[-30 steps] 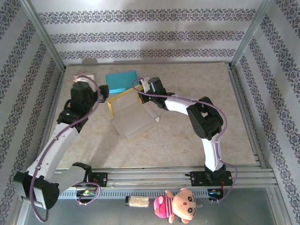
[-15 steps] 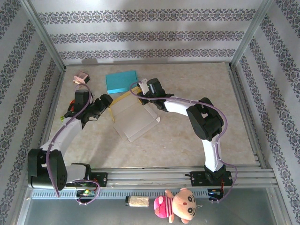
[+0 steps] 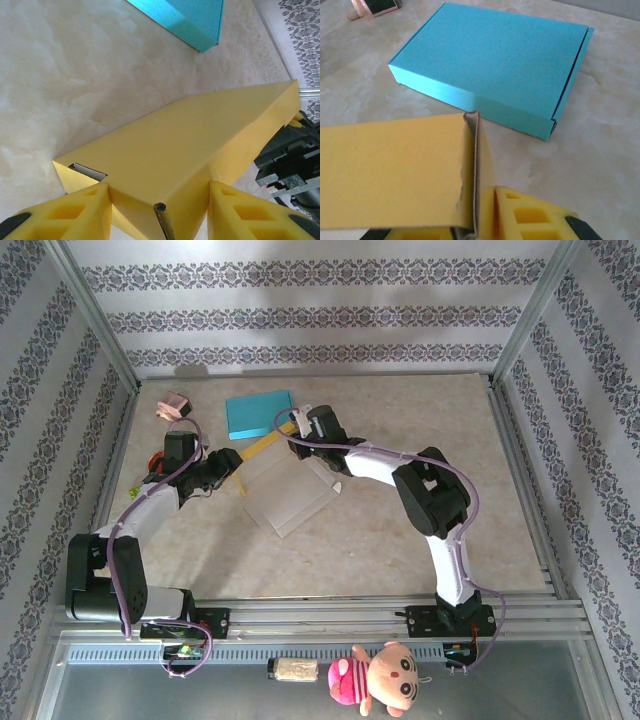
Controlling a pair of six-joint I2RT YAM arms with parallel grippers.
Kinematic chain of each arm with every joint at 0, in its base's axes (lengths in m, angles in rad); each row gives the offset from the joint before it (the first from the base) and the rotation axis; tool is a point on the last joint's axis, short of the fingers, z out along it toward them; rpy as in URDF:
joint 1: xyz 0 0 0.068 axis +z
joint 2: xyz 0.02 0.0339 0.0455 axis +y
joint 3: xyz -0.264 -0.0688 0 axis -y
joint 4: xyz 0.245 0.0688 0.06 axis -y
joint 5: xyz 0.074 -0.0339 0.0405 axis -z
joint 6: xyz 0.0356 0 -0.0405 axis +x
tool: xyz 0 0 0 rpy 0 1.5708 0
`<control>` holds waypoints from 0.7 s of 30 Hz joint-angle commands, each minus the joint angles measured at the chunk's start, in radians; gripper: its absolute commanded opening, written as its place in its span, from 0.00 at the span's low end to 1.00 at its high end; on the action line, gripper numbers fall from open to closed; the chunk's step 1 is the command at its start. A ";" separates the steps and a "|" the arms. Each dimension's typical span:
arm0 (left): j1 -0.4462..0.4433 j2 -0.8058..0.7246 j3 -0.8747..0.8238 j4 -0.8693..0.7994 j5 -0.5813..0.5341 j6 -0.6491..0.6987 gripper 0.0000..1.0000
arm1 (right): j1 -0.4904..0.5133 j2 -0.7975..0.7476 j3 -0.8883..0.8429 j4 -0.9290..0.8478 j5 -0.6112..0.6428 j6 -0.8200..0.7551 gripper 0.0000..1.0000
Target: Fold the paper box
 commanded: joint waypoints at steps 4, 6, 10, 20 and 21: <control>0.002 -0.003 0.011 -0.032 -0.018 0.086 0.48 | 0.039 0.042 0.086 -0.066 -0.003 0.025 0.16; 0.002 -0.011 0.012 -0.026 -0.022 0.083 0.49 | 0.042 0.043 0.095 -0.095 0.032 0.014 0.15; 0.002 -0.024 0.018 -0.027 -0.023 0.080 0.56 | 0.051 0.040 0.099 -0.110 0.104 0.014 0.17; 0.009 -0.170 0.233 -0.279 -0.190 0.179 0.77 | 0.060 -0.028 0.023 -0.127 0.030 -0.129 0.03; 0.009 -0.149 0.272 -0.319 -0.185 0.203 0.77 | 0.057 -0.046 0.000 -0.128 -0.022 -0.150 0.03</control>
